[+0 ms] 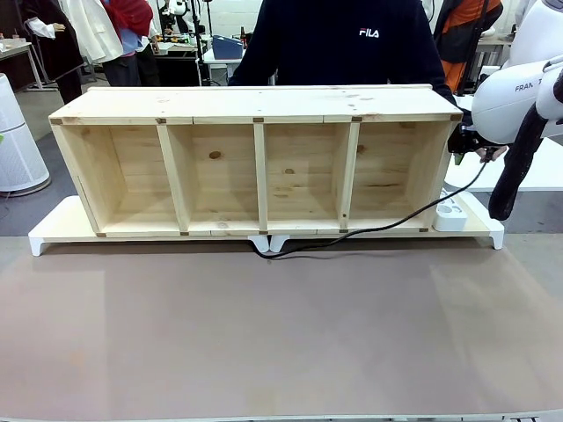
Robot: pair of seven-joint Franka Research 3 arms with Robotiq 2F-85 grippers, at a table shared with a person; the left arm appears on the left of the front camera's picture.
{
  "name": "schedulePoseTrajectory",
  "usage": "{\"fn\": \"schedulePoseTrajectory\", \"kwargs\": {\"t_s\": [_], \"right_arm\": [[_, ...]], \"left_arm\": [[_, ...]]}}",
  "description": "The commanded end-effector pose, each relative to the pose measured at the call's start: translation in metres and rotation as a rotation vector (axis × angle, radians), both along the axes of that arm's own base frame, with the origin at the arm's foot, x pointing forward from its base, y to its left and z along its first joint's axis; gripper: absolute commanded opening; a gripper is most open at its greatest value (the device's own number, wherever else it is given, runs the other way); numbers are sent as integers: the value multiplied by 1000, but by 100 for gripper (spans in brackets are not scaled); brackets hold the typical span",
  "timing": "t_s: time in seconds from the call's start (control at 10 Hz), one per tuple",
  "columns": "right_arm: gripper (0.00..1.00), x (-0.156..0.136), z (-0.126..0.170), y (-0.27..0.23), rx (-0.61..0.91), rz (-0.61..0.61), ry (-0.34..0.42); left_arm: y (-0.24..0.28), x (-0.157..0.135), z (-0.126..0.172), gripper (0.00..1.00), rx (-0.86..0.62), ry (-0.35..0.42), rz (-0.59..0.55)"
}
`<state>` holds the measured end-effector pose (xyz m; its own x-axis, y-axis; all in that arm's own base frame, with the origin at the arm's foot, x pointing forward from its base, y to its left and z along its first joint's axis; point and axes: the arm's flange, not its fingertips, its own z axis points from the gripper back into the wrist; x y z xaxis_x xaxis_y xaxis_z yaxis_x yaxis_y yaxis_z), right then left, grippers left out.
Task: Perform cable management.
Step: Release the Power Cable when the human grasps it.
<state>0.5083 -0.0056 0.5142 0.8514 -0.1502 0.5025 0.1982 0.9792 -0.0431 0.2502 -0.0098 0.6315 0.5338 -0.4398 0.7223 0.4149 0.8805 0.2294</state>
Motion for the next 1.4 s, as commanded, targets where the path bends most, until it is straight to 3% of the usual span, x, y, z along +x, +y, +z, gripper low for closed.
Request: {"fn": "schedulePoseTrajectory", "kwargs": {"t_s": [0.0, 1.3], "right_arm": [[100, 0, 0, 0, -1, 0, 1], [100, 0, 0, 0, -1, 0, 1]], "left_arm": [[-1, 2, 0, 100, -15, -5, 11], [-1, 2, 0, 100, -15, -5, 11]]}}
